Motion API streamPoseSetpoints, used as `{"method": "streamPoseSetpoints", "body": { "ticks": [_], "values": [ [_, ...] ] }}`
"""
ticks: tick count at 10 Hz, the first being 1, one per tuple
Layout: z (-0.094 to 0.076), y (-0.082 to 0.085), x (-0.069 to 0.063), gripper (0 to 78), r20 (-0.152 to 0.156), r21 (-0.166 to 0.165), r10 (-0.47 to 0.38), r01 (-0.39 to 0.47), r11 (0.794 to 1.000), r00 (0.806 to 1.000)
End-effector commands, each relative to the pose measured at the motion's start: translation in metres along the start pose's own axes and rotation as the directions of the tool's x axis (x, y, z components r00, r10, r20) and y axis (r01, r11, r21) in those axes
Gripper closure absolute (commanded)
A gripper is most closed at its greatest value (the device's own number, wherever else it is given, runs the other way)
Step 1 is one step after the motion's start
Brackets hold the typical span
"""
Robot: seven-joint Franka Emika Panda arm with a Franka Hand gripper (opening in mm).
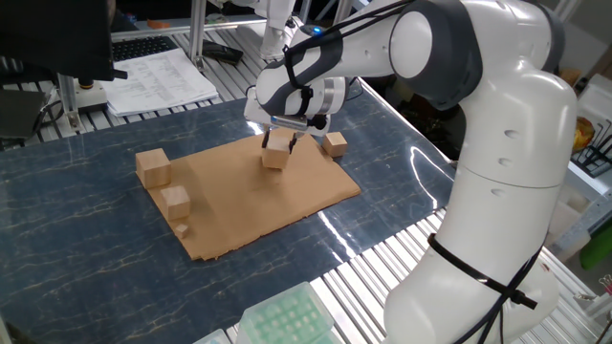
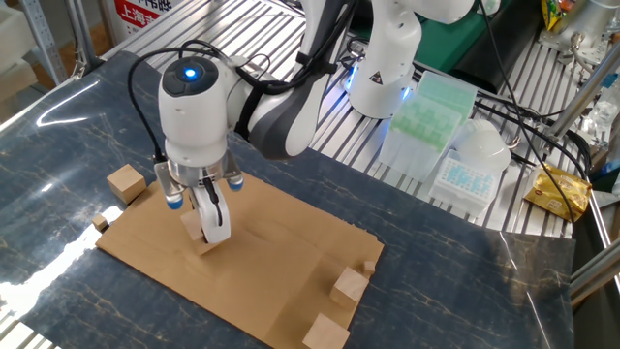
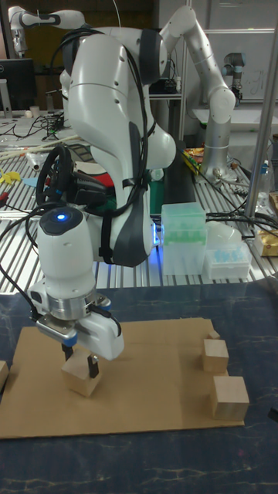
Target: Grab the block and place it at the designated location
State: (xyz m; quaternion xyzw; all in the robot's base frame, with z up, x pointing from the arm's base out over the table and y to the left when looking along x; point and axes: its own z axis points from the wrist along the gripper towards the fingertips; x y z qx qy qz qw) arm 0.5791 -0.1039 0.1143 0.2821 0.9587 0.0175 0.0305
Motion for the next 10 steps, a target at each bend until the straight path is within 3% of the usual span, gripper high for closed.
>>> {"method": "streamPoseSetpoints", "body": {
  "ticks": [1, 6, 7, 10],
  "values": [
    [-0.002, 0.001, -0.001, 0.1, 0.007, 0.001, 0.005, -0.005, 1.000, 1.000],
    [-0.002, 0.001, -0.001, 0.1, 0.007, 0.001, 0.005, -0.005, 1.000, 1.000],
    [-0.014, 0.007, 0.012, 0.1, 0.007, 0.024, -0.011, 0.011, 1.000, 1.000],
    [-0.020, 0.007, 0.014, 0.1, -0.001, 0.032, -0.032, 0.032, 0.999, 0.999]
  ]
}}
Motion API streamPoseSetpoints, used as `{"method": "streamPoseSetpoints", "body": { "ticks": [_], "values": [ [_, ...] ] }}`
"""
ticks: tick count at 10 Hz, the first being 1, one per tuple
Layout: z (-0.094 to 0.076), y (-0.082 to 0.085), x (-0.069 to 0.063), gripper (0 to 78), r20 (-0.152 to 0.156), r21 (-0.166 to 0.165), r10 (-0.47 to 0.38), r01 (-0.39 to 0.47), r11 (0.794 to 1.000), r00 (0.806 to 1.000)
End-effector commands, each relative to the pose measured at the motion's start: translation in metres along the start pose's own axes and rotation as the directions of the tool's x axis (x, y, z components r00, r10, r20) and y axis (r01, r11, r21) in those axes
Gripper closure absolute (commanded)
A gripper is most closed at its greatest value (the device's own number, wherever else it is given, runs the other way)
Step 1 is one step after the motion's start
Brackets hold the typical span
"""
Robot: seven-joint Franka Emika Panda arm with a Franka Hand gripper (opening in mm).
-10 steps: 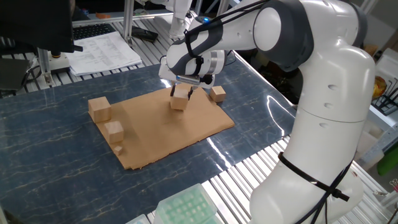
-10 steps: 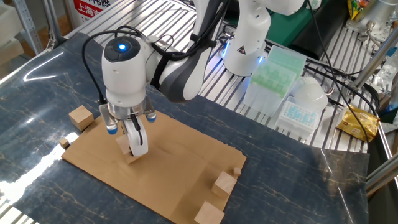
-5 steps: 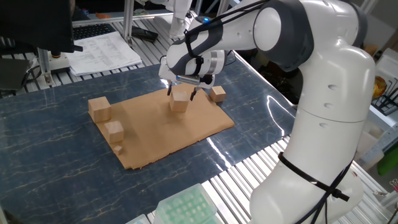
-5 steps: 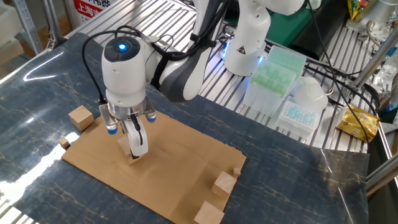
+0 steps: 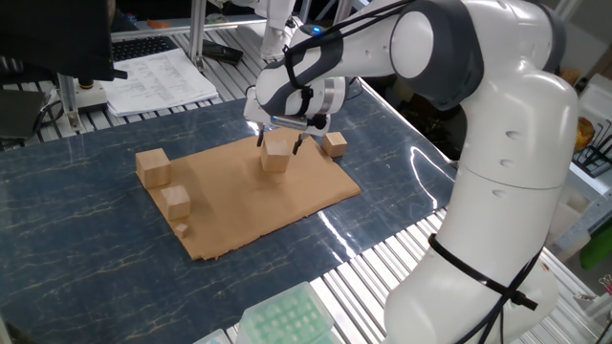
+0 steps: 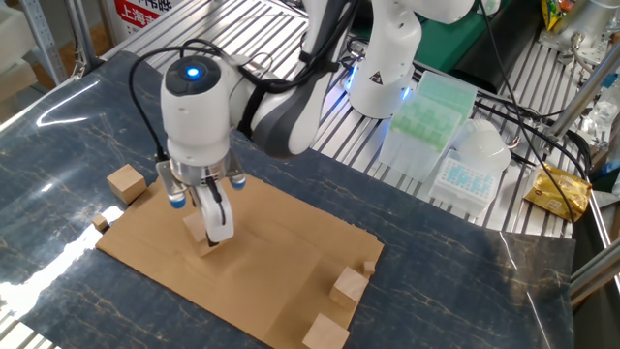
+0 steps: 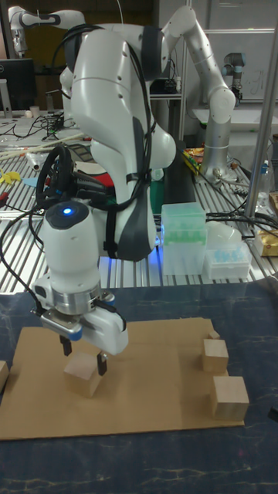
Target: Grab the block and place it at the designated location
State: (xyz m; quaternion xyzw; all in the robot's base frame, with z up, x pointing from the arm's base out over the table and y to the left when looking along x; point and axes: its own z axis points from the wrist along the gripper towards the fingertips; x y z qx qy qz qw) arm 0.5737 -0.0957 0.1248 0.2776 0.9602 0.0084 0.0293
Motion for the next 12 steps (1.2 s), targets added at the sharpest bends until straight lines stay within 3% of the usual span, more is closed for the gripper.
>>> {"method": "streamPoseSetpoints", "body": {
  "ticks": [1, 3, 4, 5, 6, 10, 12],
  "values": [
    [-0.014, 0.002, 0.006, 0.1, -0.009, 0.025, -0.040, 0.041, 0.999, 0.999],
    [-0.039, 0.000, 0.012, 0.1, -0.046, 0.060, -0.074, 0.076, 0.995, 0.996],
    [-0.052, -0.002, 0.016, 0.1, -0.061, 0.065, -0.092, 0.095, 0.993, 0.994],
    [-0.055, -0.002, 0.017, 0.1, -0.064, 0.066, -0.096, 0.101, 0.993, 0.993],
    [-0.073, -0.005, 0.026, 0.1, -0.096, 0.071, -0.146, 0.153, 0.986, 0.985],
    [-0.096, -0.014, 0.032, 0.1, -0.108, 0.064, -0.239, 0.246, 0.967, 0.965],
    [-0.106, -0.019, 0.034, 0.1, -0.118, 0.056, -0.304, 0.312, 0.949, 0.945]
  ]
}}
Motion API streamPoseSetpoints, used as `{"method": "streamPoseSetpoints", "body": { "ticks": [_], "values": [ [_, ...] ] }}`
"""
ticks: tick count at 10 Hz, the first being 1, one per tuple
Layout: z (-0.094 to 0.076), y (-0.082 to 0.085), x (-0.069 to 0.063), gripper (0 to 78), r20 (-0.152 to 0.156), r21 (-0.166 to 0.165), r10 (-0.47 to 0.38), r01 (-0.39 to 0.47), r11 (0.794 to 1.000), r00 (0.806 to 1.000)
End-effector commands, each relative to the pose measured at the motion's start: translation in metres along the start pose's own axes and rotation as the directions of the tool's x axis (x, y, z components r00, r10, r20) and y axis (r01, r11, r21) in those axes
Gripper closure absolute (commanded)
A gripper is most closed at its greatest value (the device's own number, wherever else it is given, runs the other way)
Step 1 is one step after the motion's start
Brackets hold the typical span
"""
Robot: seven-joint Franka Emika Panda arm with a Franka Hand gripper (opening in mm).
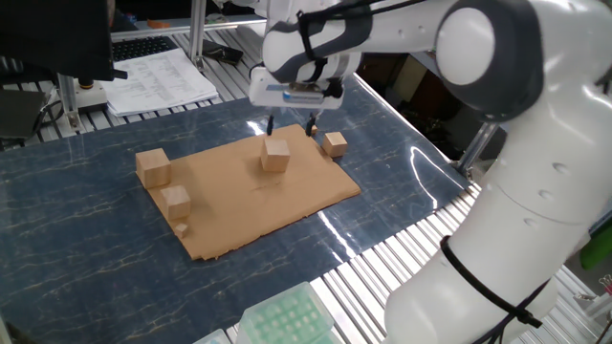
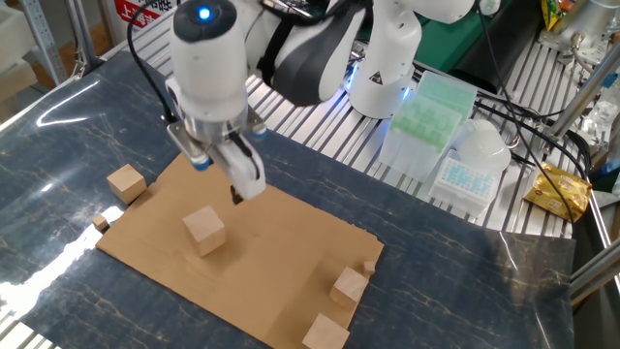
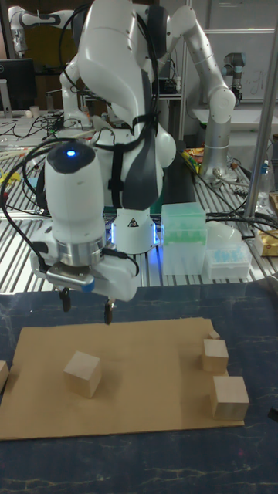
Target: Grab the block and place it at the designated location
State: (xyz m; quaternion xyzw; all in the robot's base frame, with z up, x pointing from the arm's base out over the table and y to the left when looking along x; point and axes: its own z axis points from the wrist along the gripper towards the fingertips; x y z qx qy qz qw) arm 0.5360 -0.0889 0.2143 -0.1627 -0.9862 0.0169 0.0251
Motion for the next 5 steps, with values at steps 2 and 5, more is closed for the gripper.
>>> {"method": "streamPoseSetpoints", "body": {
  "ticks": [2, 5],
  "values": [
    [-0.022, -0.013, 0.009, 0.1, -0.012, 0.006, -0.118, 0.118, 0.993, 0.993],
    [-0.029, -0.017, 0.012, 0.1, -0.012, 0.011, -0.125, 0.126, 0.992, 0.992]
  ]
}}
